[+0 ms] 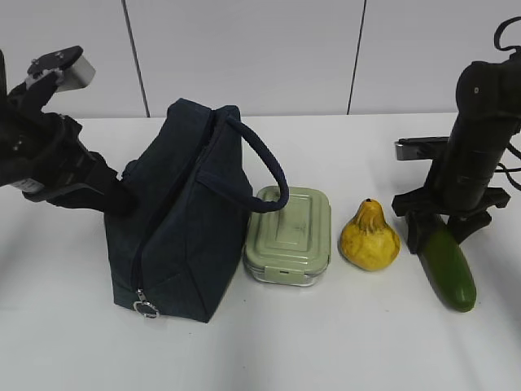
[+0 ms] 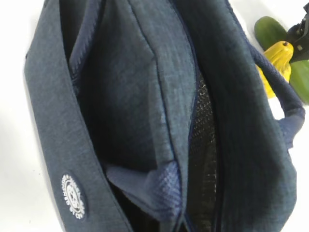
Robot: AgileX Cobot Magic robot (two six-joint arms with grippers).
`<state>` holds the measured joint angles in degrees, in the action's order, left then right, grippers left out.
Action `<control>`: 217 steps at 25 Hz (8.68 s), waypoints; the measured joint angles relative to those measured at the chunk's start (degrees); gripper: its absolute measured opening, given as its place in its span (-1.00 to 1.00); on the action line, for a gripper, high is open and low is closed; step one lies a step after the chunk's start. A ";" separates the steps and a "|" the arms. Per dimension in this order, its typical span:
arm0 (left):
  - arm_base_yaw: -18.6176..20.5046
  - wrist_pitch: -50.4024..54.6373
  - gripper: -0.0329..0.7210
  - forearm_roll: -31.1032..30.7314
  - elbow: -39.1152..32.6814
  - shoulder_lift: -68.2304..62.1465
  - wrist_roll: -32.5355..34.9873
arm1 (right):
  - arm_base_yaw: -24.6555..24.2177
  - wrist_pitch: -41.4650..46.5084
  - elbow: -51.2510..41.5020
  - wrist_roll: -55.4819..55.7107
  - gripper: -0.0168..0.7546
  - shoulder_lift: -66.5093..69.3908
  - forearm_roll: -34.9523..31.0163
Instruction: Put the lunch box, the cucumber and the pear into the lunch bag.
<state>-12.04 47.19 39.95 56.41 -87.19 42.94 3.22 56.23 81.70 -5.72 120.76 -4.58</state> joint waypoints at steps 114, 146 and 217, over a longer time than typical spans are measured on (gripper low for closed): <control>0.00 -1.29 -0.95 1.15 0.00 -0.05 0.00 | 7.58 11.63 9.42 -10.99 -0.48 -1.76 -11.79; 0.00 -1.19 -0.95 1.09 0.00 -0.11 0.00 | 25.33 4.81 24.36 -23.59 -0.51 -2.57 -16.48; 0.00 -1.24 -0.95 1.27 0.00 -0.11 -0.24 | -1.76 5.23 -12.14 -58.70 0.58 3.91 -70.33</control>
<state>-12.04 45.94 41.23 56.41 -87.30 42.70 1.46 61.46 69.57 -64.42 124.67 -74.91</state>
